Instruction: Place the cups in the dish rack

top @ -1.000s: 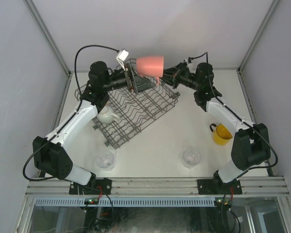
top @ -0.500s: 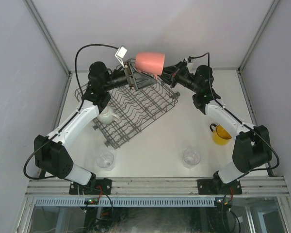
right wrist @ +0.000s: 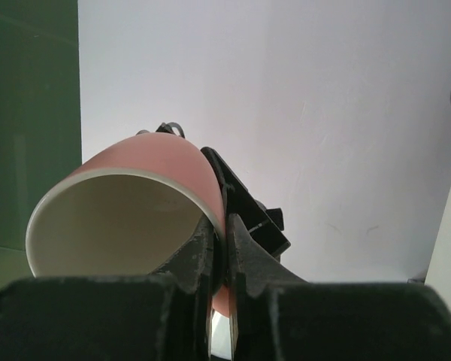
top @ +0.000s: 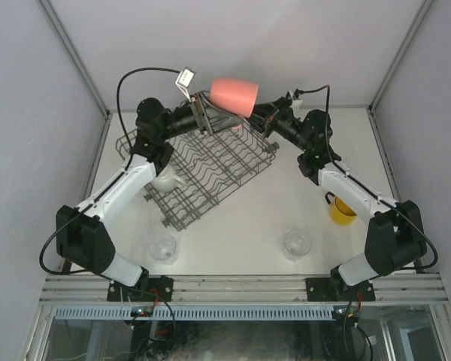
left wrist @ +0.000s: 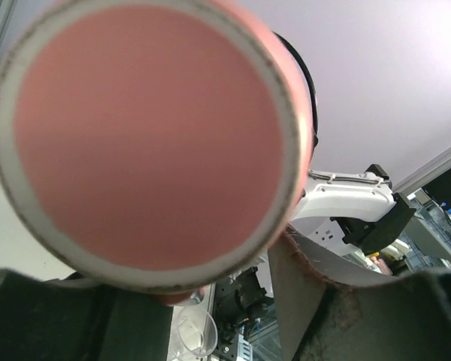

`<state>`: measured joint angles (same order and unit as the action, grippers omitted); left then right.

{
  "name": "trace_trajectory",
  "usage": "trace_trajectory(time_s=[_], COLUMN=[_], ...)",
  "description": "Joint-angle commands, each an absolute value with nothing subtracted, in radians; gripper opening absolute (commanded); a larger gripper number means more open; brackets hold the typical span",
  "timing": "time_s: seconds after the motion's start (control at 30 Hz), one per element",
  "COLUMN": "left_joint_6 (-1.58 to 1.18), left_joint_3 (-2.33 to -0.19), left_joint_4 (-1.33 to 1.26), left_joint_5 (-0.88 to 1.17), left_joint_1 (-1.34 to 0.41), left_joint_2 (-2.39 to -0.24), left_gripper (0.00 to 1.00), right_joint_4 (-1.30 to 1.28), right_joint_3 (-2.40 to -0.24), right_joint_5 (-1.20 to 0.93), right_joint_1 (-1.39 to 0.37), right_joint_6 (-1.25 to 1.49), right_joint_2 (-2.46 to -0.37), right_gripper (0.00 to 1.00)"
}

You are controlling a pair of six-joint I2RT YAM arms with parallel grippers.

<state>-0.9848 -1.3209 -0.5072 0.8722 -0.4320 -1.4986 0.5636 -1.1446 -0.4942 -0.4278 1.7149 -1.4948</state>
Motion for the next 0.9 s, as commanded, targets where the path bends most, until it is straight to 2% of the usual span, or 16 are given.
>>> trace_trajectory(time_s=[0.0,0.07,0.27,0.57,0.73,0.87], left_joint_6=[-1.035,-1.036,-1.04,-1.056,-1.065,-0.994], left_joint_3=[-1.297,-1.286,-1.279,-1.264,-1.237,-1.219], left_joint_4=[-0.688,-0.692,-0.692,-0.691,-0.666,-0.55], left_joint_5=[0.888,0.886,0.893,0.895,0.854,0.812], left_joint_1=[-0.468,-0.47,-0.477,-0.479,-0.479,-0.479], left_joint_2=[-1.479,-1.477,-1.484,-1.496,-1.476,-1.431], left_gripper=[0.49,0.44,0.37,0.01,0.0,0.0], right_joint_4=[0.608,0.611,0.598,0.57,0.499,0.451], right_joint_3=[-1.114,-1.111,-1.11,-1.104,-1.105,-1.08], right_joint_5=[-0.511,-0.512,-0.509,-0.52,-0.53,-0.524], right_joint_1=[-0.475,-0.477,-0.474,-0.473,-0.47,-0.451], right_joint_6=[1.667,1.666,1.655,1.618,1.551,1.513], right_joint_2=[-1.482,-1.484,-1.484,-1.479,-1.465,-1.439], right_gripper=[0.0,0.0,0.0,0.0,0.0,0.2])
